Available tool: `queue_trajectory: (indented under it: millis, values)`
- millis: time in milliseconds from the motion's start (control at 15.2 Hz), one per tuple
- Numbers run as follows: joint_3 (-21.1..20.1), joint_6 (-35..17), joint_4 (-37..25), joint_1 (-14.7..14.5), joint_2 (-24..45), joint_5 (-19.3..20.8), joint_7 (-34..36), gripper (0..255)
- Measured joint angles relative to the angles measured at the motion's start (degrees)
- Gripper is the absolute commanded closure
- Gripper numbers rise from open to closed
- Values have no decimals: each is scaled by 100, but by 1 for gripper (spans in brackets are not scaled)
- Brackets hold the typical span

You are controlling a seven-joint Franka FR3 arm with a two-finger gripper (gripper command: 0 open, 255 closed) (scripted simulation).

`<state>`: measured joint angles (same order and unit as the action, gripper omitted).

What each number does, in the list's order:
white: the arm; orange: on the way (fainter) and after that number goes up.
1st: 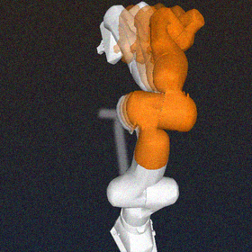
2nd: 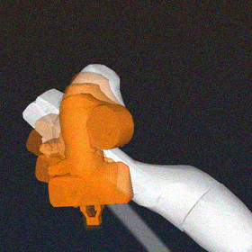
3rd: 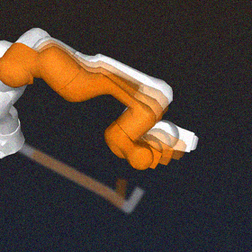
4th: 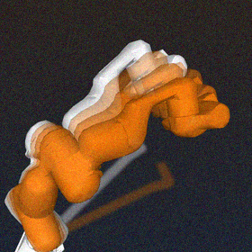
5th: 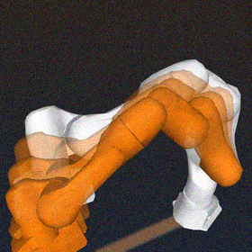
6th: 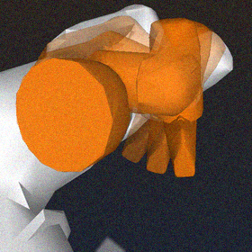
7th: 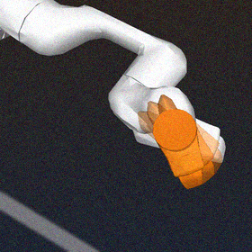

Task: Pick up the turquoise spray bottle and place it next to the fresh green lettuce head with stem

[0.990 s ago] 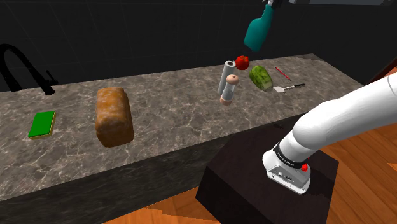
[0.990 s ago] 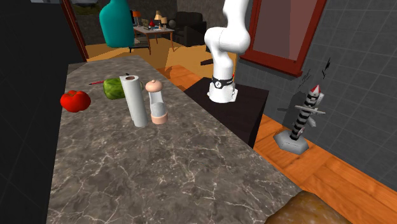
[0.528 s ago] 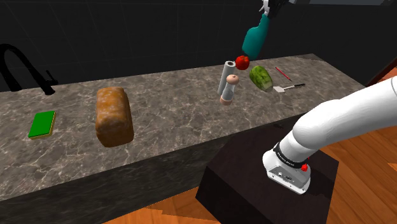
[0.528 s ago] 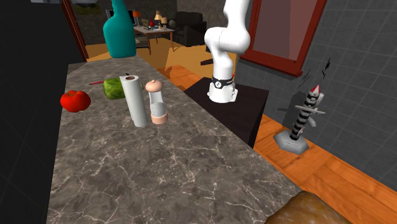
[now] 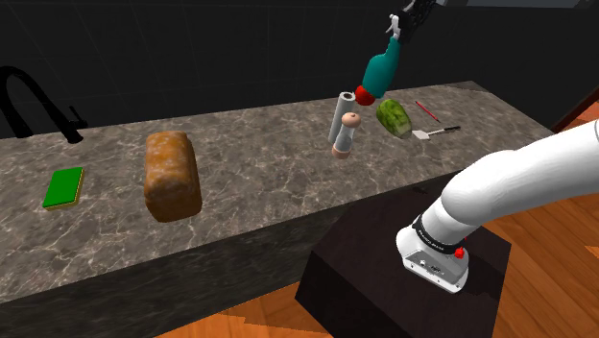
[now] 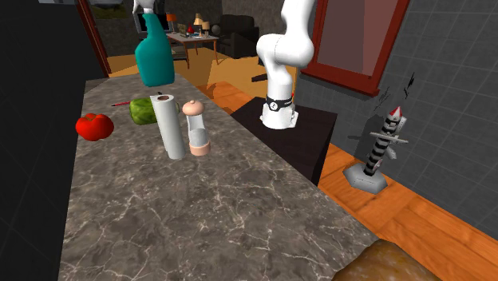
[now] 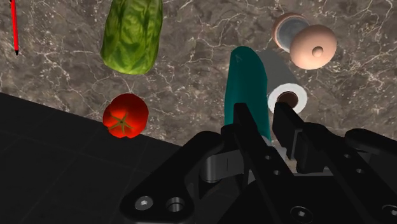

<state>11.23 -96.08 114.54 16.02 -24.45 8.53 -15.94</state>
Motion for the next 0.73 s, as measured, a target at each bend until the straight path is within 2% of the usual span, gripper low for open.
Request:
queue_trajectory:
  millis: [726]
  values:
    - [42, -834, 953, 25, -118, 56, 81, 255]
